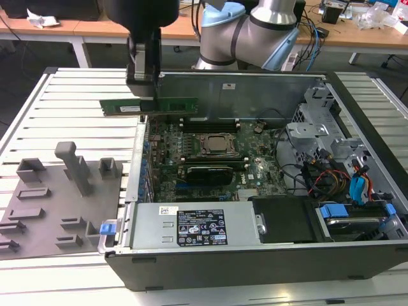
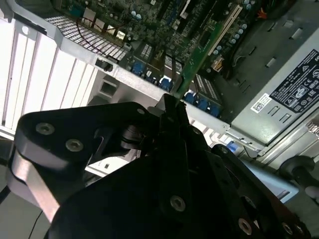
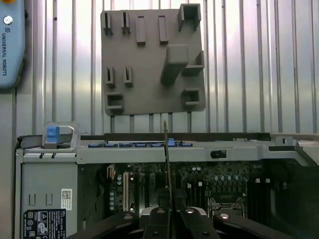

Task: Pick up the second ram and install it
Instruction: 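Pick up the second ram and move it above second insertion slot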

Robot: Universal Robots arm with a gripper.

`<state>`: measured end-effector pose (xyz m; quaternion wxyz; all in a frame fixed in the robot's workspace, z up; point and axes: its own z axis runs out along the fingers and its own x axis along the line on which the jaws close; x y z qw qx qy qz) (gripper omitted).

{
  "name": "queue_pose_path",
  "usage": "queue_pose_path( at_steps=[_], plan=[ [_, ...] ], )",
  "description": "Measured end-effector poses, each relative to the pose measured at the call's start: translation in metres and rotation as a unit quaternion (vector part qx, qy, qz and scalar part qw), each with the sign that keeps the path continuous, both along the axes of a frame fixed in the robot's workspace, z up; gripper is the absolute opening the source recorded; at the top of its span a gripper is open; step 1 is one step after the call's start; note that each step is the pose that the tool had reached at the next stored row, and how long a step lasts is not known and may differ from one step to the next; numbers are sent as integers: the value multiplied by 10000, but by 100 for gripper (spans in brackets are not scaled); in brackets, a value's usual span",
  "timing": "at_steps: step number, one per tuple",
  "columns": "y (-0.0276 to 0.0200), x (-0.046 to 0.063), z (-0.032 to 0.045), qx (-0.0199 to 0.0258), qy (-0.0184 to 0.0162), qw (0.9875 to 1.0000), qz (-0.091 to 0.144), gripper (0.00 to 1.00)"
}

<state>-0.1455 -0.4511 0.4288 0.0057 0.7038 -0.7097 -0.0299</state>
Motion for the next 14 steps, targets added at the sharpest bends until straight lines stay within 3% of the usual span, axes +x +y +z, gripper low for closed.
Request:
queue_pose_path(
  at_steps=[3, 6, 9, 11, 12, 14],
  plan=[
    [46, 70, -4, 0, 1, 10000, 0, 14],
    [159, 202, -17, 1, 2, 10000, -1, 14],
    [228, 278, -63, 4, 7, 10000, -13, 14],
    [252, 314, -83, 17, 10, 10000, -19, 14],
    [289, 362, -101, 45, 14, 10000, -20, 14],
    [335, 424, -118, 54, 17, 10000, -20, 14]
  ],
)
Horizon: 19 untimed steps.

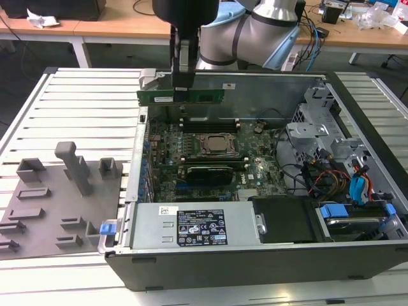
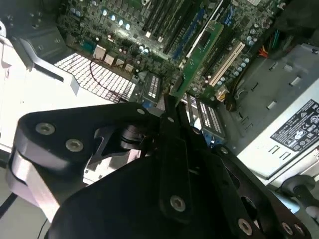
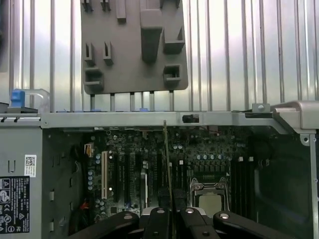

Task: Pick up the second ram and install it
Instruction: 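Pick up the second ram and move it above second insertion slot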

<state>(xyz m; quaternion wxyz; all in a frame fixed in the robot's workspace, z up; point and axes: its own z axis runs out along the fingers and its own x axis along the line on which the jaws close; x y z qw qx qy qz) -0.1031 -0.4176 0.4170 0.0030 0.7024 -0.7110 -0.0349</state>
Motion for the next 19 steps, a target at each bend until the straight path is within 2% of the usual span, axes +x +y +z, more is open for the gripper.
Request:
queue_pose_path(
  at_steps=[3, 6, 13, 19],
  plan=[
    [65, 106, -22, 0, 4, 10000, 0, 14],
    [109, 206, -39, 0, 10, 10000, 0, 14],
    [206, 448, -77, 0, 22, 10000, 0, 14],
    [278, 597, -96, 0, 32, 10000, 0, 14]
  ],
)
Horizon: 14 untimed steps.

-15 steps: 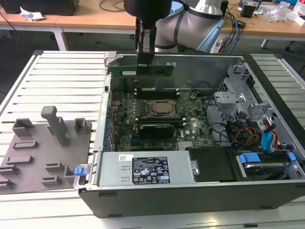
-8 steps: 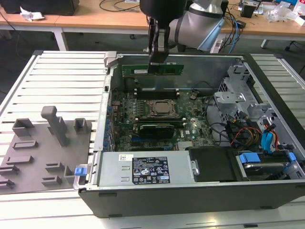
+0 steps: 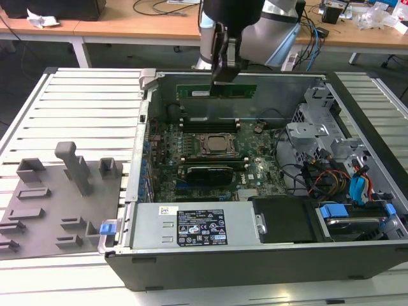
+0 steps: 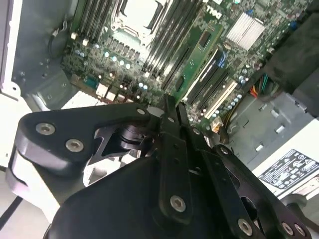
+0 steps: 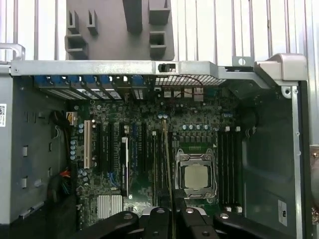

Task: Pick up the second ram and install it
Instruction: 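Pick up the second ram and move it above second insertion slot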

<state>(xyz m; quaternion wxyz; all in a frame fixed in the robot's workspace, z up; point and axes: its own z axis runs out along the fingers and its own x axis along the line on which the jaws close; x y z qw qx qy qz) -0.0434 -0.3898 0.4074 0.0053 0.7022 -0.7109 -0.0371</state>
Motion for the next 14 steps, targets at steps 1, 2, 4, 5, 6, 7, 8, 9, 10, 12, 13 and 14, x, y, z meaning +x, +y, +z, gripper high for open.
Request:
queue_pose_path(
  at_steps=[1, 2, 4, 5, 6, 7, 8, 9, 10, 12, 13, 14],
  plan=[
    [16, 32, -7, 0, 3, 10000, 1, 14],
    [28, 58, -15, 0, 5, 10000, 0, 14],
    [86, 128, -44, 0, 13, 10000, 0, 14],
    [100, 150, -56, 0, 16, 10000, 0, 14],
    [102, 171, -62, 0, 18, 10000, 0, 14],
    [103, 199, -69, 1, 20, 10000, -1, 14],
    [104, 264, -85, 0, 27, 10000, 1, 14],
    [104, 290, -107, -1, 31, 10000, 0, 14],
    [104, 306, -131, 0, 32, 10000, 1, 14],
    [104, 322, -188, 0, 33, 10000, 0, 14],
    [104, 329, -224, -1, 34, 10000, 0, 14],
    [104, 333, -250, 0, 35, 10000, 0, 14]
  ],
)
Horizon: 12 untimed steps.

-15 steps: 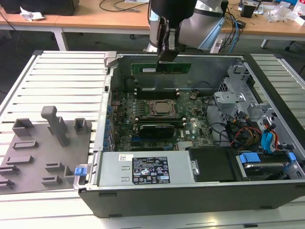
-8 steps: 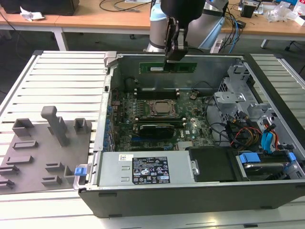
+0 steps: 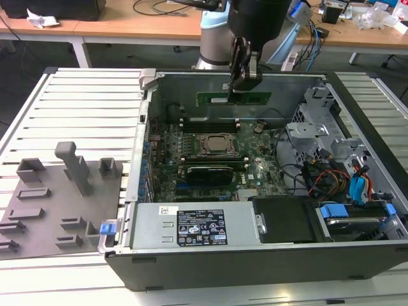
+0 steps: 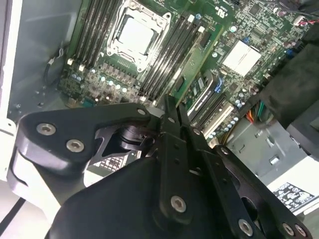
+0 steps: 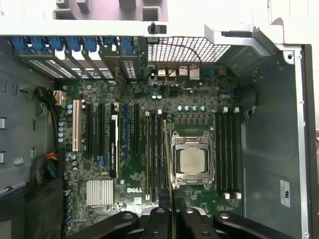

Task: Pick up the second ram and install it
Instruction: 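Pick up the second ram and move it above second insertion slot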

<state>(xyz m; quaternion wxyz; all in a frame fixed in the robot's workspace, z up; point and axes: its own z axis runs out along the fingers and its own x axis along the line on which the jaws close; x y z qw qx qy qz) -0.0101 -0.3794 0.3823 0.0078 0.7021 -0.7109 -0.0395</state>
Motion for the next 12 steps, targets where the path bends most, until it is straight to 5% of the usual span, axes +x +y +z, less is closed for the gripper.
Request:
queue_pose_path(
  at_steps=[7, 12],
  plan=[
    [0, 12, -211, 0, 2, 10000, 0, 14],
    [0, 13, -253, 0, 2, 10000, 0, 14]
  ],
)
